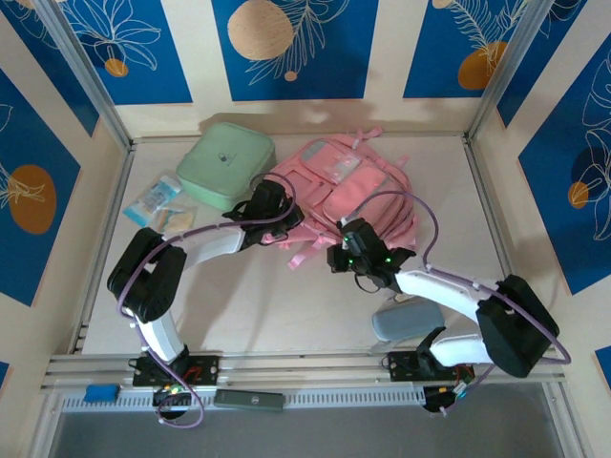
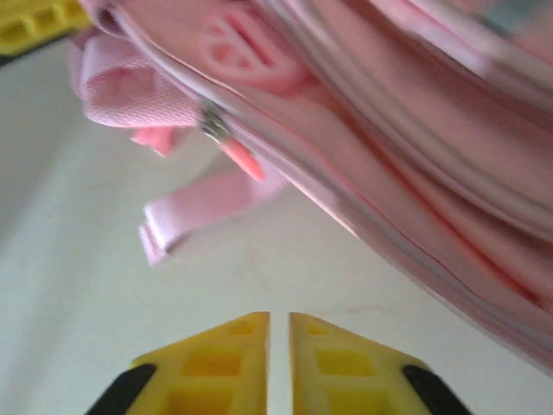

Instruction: Pack the student bag

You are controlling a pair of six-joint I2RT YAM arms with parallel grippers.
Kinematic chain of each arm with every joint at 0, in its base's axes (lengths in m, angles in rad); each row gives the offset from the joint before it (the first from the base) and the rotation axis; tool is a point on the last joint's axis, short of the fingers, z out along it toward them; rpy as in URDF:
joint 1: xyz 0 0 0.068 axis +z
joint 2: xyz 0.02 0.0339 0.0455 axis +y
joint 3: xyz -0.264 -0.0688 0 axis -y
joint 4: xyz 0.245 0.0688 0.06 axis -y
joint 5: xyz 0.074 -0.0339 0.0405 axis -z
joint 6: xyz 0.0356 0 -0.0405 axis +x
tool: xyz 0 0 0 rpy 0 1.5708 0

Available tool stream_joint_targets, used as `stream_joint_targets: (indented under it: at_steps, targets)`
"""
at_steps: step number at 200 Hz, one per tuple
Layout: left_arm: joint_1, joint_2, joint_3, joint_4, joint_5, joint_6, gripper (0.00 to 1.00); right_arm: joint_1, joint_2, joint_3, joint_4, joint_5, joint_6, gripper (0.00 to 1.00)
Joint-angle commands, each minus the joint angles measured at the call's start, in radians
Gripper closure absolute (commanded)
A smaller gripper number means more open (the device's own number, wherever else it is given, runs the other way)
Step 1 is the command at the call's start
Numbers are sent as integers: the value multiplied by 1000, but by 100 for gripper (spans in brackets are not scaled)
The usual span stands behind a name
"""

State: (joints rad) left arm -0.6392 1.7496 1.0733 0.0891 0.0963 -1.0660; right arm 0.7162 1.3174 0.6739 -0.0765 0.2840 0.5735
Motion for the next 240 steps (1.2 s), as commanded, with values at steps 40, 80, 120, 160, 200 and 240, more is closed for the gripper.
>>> stream_joint_targets:
  at_steps: [40, 80, 120, 160, 200, 240]
  targets:
    - [-62, -62, 30, 63, 32, 15, 100, -35, 141, 94, 149, 48, -35, 66]
    - [-63, -76, 29, 49, 25, 25, 100, -53, 149, 53, 185, 111, -54, 60]
    - [-68, -82, 40, 41, 28, 29, 100, -56, 201, 28, 315, 74, -119, 59]
    - [-72, -92, 41, 27, 17, 38, 100, -54, 223, 74, 271, 197, -119, 68]
    - [-79, -89, 42, 35, 17, 27, 100, -56, 239, 97, 274, 152, -132, 77]
    - [-93, -85, 48, 39, 11, 23, 100, -57, 267, 159, 211, 163, -91, 84]
